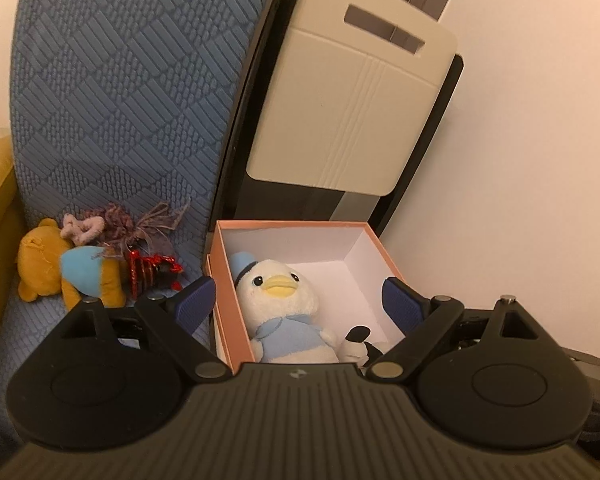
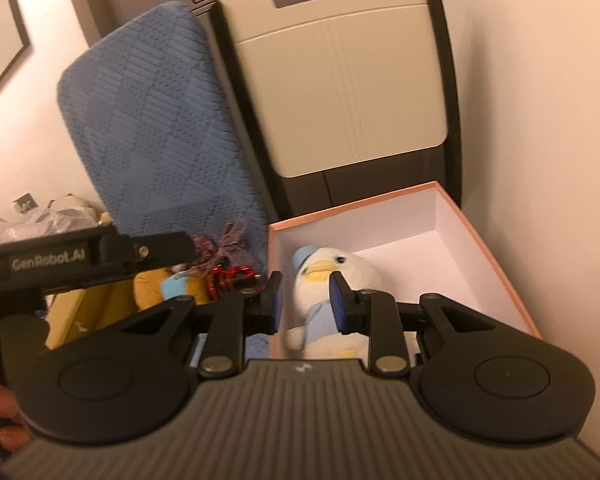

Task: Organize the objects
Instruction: 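Withdraw both open tools up and away from the pink box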

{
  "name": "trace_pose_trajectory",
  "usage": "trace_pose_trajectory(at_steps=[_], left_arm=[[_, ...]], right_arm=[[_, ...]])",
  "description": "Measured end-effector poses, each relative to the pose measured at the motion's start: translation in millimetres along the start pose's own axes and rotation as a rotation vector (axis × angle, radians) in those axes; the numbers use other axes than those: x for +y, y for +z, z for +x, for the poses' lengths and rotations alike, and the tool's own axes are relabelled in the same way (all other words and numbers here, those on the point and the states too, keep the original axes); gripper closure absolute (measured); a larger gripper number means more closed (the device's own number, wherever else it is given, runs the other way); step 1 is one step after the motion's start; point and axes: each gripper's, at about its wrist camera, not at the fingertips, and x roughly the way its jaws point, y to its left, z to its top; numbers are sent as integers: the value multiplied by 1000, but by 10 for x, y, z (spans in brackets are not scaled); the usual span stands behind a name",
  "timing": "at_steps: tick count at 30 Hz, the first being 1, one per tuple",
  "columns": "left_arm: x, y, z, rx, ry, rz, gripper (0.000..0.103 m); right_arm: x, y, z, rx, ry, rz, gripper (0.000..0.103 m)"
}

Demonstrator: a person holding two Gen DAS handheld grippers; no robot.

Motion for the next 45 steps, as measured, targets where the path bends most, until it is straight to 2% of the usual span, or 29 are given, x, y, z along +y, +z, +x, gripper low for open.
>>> trace_pose_trajectory(at_steps=[6, 19, 32, 33, 35, 37, 40, 45], left_arm=[[170, -87, -245, -13, -9, -9, 10], [558, -358, -763, -40, -4, -37, 10], [801, -664, -1062, -37, 30, -79, 10], [815, -670, -1069, -37, 31, -82, 10], [843, -681, -1073, -35, 37, -85, 10], [871, -678, -1063, -33, 41, -91, 10], [939, -672, -1028, -28, 48, -105, 10], [1100, -657, -905, -9, 62, -138, 10]], right_arm=[[259, -51, -128, -9, 11, -24, 75], [717, -380, -374, 1, 23, -47, 74], [989, -729, -502, 19, 59, -80, 73], [999, -738, -500, 22, 59, -81, 72], [1018, -757, -484, 28, 58, -82, 57], [1024, -769, -456, 33, 52, -80, 48], [1037, -772, -397, 42, 51, -80, 44], [1079, -751, -277, 60, 53, -87, 44]])
